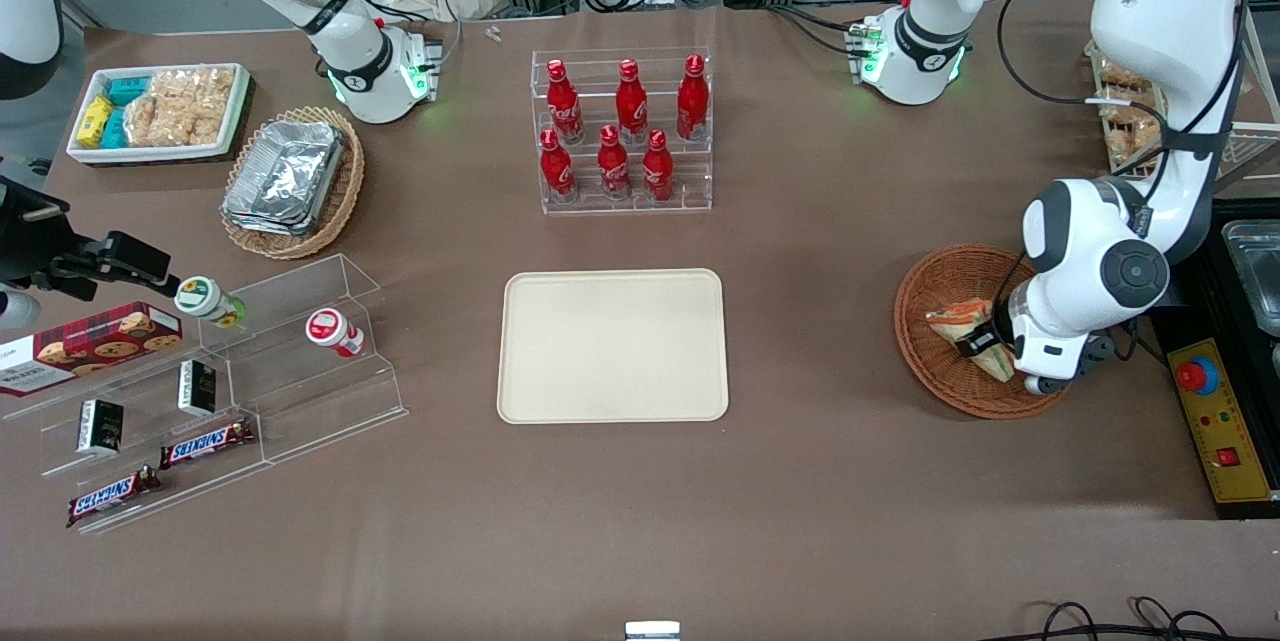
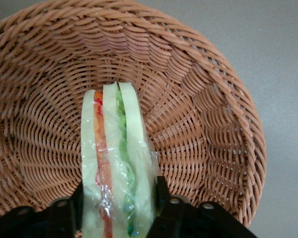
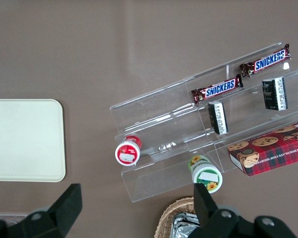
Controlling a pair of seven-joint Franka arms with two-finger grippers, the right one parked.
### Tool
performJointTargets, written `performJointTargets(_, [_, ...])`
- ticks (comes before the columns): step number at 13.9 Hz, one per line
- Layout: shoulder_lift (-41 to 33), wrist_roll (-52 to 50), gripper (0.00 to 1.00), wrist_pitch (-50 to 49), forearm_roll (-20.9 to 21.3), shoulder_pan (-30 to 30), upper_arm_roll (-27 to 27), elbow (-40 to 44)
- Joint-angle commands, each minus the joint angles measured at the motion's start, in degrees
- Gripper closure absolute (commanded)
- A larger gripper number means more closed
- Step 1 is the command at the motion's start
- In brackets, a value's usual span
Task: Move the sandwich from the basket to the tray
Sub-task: 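Lower the open left gripper around the sandwich and close it, then lift the sandwich out of the basket with the left gripper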
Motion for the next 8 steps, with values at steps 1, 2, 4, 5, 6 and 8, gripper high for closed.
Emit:
performJointTargets(1, [-1.72, -1.86, 1.0, -2.18, 1.46, 0.2, -0.4, 0.4])
performJointTargets(2, [-2.33, -1.69, 1.0, -5.25, 1.45, 0.2, -0.48, 1.88])
performJointTargets(4, [-4.26, -0.72, 1.0, -16.29, 1.37, 0.2, -0.83, 6.96])
performJointTargets(5, [-4.97, -0.46, 1.0, -22.18, 1.19, 0.2, -0.92, 10.47])
performJointTargets(6, [-5.33, 0.5, 1.0, -27.38, 1.02, 0.12, -1.36, 13.99])
performJointTargets(8, [-5.42, 3.31, 1.0, -37.22, 0.14, 0.2, -2.59, 22.42])
